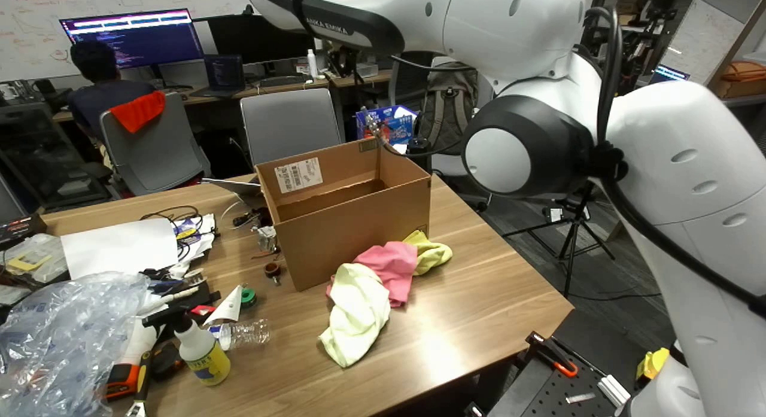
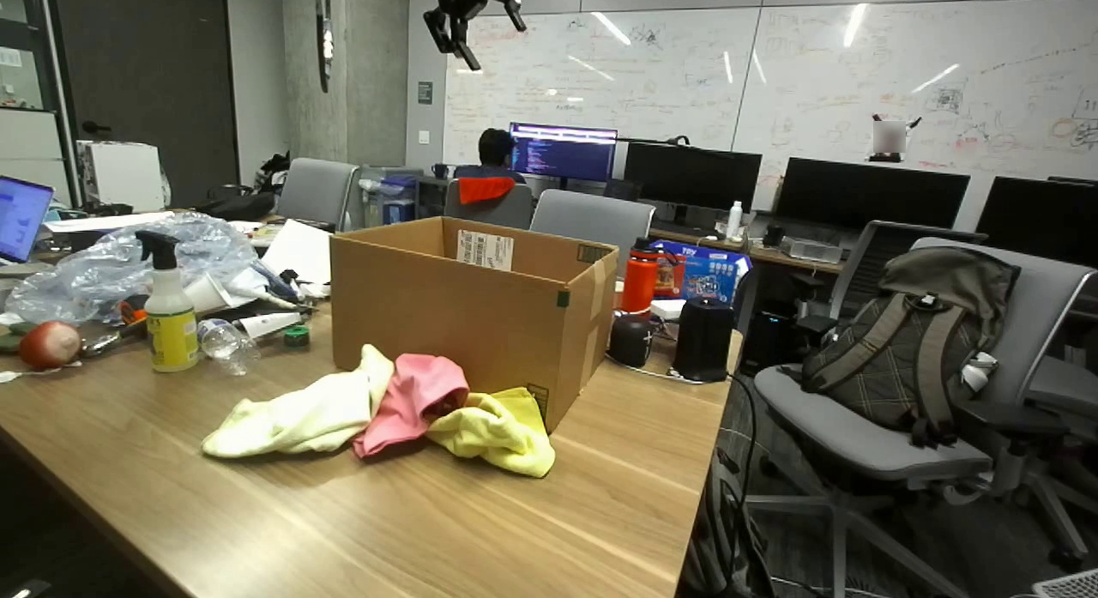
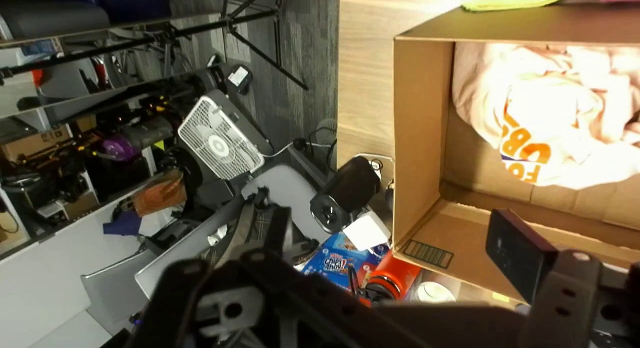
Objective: Put all the towels into the box.
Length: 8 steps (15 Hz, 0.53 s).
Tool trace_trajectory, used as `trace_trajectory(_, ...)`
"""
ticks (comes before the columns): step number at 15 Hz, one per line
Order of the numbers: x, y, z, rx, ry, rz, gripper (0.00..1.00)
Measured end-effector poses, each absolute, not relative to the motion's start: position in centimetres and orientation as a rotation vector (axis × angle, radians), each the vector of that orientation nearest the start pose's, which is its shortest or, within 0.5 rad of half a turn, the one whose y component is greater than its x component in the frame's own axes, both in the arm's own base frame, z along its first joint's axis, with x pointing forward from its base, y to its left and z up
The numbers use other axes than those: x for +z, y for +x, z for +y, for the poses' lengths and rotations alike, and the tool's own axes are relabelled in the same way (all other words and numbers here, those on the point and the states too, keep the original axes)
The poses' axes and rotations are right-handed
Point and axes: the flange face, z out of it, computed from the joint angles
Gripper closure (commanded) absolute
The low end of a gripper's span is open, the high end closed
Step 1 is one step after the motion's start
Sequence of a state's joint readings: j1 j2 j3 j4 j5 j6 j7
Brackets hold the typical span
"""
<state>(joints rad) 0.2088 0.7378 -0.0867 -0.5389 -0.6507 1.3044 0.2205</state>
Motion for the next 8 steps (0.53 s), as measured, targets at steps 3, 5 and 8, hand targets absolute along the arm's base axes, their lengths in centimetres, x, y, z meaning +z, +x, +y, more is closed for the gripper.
trace_trajectory(3,63.2,68.8,3.6,0.113,2.470,-0.354,0.00)
trace_trajectory(5,63.2,68.1,3.0,0.052,2.504,-0.366,0.00)
trace_trajectory(8,63.0,67.3,1.7,-0.038,2.586,-0.376,0.00)
